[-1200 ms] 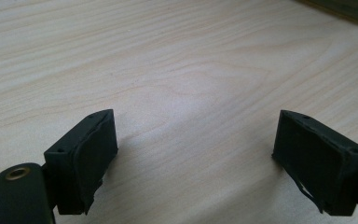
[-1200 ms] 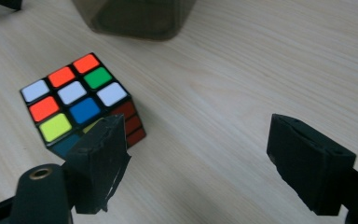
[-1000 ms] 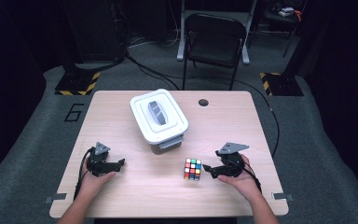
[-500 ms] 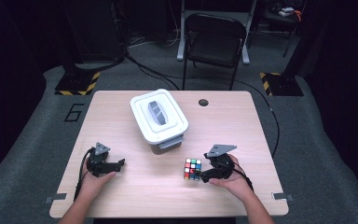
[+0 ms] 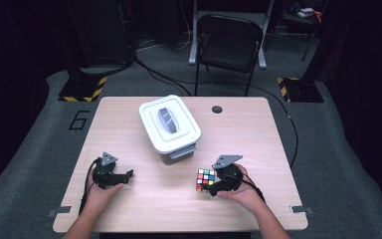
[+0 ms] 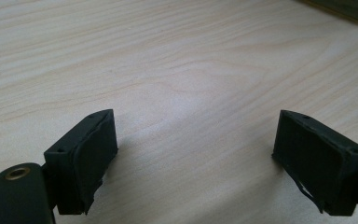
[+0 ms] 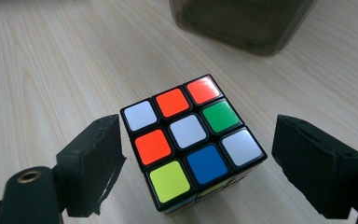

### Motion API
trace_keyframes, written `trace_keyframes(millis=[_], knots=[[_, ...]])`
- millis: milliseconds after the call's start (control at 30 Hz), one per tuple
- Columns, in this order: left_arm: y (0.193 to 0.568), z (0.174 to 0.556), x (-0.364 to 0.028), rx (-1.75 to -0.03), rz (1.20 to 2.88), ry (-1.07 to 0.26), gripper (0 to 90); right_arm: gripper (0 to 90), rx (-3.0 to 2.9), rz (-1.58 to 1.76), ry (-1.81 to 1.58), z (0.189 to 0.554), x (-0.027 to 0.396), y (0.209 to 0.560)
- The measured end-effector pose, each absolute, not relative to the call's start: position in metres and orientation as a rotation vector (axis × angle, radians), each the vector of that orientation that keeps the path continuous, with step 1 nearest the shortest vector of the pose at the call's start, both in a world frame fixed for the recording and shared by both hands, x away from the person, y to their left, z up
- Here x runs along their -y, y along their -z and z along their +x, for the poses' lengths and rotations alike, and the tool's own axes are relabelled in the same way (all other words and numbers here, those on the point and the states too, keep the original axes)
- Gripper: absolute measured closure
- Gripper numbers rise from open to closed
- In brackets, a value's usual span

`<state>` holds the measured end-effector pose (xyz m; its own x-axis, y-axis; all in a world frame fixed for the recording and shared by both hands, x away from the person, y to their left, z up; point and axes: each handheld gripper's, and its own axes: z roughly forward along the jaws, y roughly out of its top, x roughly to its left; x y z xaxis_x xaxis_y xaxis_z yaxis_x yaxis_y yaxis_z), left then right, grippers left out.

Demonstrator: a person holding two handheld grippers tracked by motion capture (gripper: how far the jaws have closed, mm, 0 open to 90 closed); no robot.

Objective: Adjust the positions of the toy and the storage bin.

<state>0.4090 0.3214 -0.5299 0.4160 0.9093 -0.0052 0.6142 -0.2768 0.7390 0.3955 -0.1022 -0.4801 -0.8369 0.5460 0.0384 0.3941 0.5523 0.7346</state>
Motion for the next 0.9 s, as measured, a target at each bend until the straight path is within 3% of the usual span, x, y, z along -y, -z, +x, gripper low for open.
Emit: trace_keyframes(millis=[233, 700, 900], knots=[[0.530, 0.409, -0.321, -1.289, 1.995, -0.565, 13.1, 16.8, -2.626, 0.773, -1.124, 0.399, 0.096, 0.487], [0.530, 0.409, -0.321, -1.289, 1.995, -0.565, 13.1, 33.1, -2.618, 0.747, -1.076, 0.400, 0.091, 0.492], [0.530, 0.409, -0.321, -1.289, 1.995, -0.565, 13.1, 33.4, -2.620, 0.751, -1.048, 0.397, 0.091, 0.490]])
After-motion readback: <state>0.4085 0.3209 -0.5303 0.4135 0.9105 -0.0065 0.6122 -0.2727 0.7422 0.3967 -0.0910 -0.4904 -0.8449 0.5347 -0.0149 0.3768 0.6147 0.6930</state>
